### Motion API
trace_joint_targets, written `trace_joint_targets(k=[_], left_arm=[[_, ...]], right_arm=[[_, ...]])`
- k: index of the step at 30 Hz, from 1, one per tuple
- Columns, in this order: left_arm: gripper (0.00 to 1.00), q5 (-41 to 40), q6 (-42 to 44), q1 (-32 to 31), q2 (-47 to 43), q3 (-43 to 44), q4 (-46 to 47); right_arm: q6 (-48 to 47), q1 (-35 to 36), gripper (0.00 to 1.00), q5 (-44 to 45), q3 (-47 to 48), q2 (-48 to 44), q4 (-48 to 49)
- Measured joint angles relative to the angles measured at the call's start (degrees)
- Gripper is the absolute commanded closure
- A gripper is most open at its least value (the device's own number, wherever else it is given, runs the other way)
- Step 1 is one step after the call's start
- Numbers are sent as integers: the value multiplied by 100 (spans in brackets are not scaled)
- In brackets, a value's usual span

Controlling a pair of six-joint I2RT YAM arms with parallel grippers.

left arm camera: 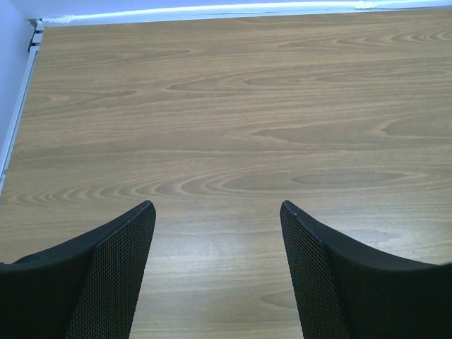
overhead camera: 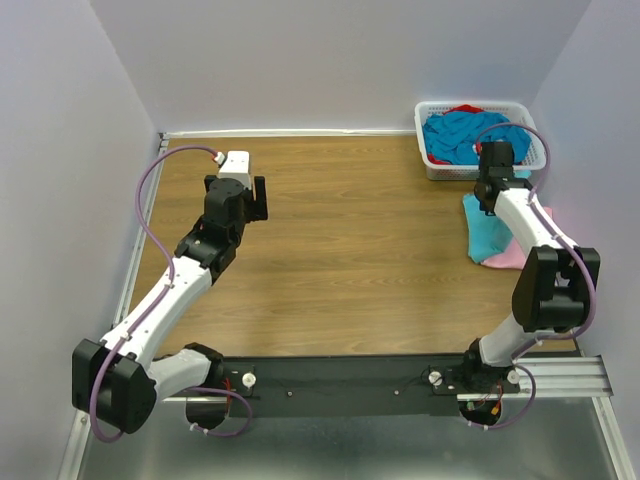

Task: Fold and stack the t-shirts
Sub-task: Neatly place the folded tshirt to the corner

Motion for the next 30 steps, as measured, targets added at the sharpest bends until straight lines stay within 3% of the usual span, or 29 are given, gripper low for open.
trace_joint_targets(k=[14, 18, 21, 30], left_arm=[[21, 44, -2, -2, 151, 0, 0], [21, 48, -2, -2, 190, 0, 0], [21, 83, -4, -2, 214, 0, -2], [21, 109, -7, -2, 234, 0, -2]], right_arm=[[-160, -297, 80, 323, -2, 802, 575], [-177, -525, 48, 529, -2, 957, 752], [-177, -680, 36, 697, 15, 1021, 833], [107, -960, 34, 1427, 129, 1165, 938]])
